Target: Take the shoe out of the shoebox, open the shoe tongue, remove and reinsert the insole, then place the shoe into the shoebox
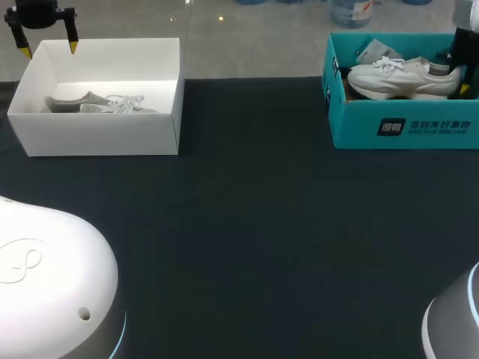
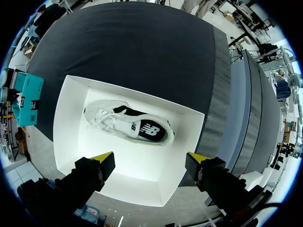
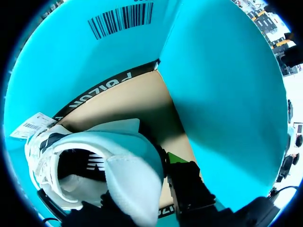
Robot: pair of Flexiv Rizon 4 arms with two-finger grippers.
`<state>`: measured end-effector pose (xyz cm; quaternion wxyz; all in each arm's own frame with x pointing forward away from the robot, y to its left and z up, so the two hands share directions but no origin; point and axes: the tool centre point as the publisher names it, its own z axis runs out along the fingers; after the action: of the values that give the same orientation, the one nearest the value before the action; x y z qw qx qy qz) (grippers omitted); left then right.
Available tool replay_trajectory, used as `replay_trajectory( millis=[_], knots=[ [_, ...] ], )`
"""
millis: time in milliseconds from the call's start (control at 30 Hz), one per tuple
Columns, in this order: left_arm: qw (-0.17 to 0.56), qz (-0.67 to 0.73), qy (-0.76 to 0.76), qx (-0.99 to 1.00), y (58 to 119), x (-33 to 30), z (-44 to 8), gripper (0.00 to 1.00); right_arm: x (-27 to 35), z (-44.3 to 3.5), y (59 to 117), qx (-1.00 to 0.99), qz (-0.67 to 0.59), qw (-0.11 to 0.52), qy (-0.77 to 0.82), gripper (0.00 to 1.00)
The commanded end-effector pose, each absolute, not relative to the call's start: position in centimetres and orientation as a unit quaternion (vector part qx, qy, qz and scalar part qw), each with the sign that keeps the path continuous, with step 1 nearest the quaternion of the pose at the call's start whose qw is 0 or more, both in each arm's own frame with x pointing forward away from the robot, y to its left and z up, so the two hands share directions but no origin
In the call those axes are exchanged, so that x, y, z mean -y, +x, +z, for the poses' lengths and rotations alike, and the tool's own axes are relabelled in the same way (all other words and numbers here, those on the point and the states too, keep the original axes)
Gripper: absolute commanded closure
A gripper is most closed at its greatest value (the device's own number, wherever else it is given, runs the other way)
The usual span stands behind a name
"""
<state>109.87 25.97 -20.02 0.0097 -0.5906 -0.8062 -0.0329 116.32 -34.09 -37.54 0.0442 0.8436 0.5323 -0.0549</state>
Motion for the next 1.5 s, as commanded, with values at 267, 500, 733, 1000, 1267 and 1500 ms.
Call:
replay_trajectory(
  millis=[267, 500, 733, 1000, 1267, 1500],
  knots=[
    [0.010, -0.033, -0.591, 0.806, 109.8, -26.0, -20.0, 0.00, 33.8, -33.2, 116.3, -0.516, -0.081, 0.018, 0.852, 1.00],
    [0.010, -0.033, -0.591, 0.806, 109.8, -26.0, -20.0, 0.00, 33.6, -29.3, 116.0, -0.520, -0.067, 0.049, 0.850, 1.00],
    [0.010, -0.033, -0.591, 0.806, 109.8, -26.0, -20.0, 0.00, 33.2, -24.8, 115.7, -0.536, -0.056, 0.083, 0.838, 1.00],
    [0.010, -0.033, -0.591, 0.806, 109.8, -26.0, -20.0, 0.00, 33.1, -19.9, 115.1, -0.547, -0.045, 0.113, 0.828, 1.00],
    [0.010, -0.033, -0.591, 0.806, 109.8, -26.0, -20.0, 0.00, 31.7, -16.3, 114.5, -0.572, -0.030, 0.140, 0.808, 1.00],
    [0.010, -0.033, -0.591, 0.806, 109.8, -26.0, -20.0, 0.00, 29.8, -15.0, 113.4, -0.602, -0.021, 0.153, 0.784, 1.00]
  ],
)
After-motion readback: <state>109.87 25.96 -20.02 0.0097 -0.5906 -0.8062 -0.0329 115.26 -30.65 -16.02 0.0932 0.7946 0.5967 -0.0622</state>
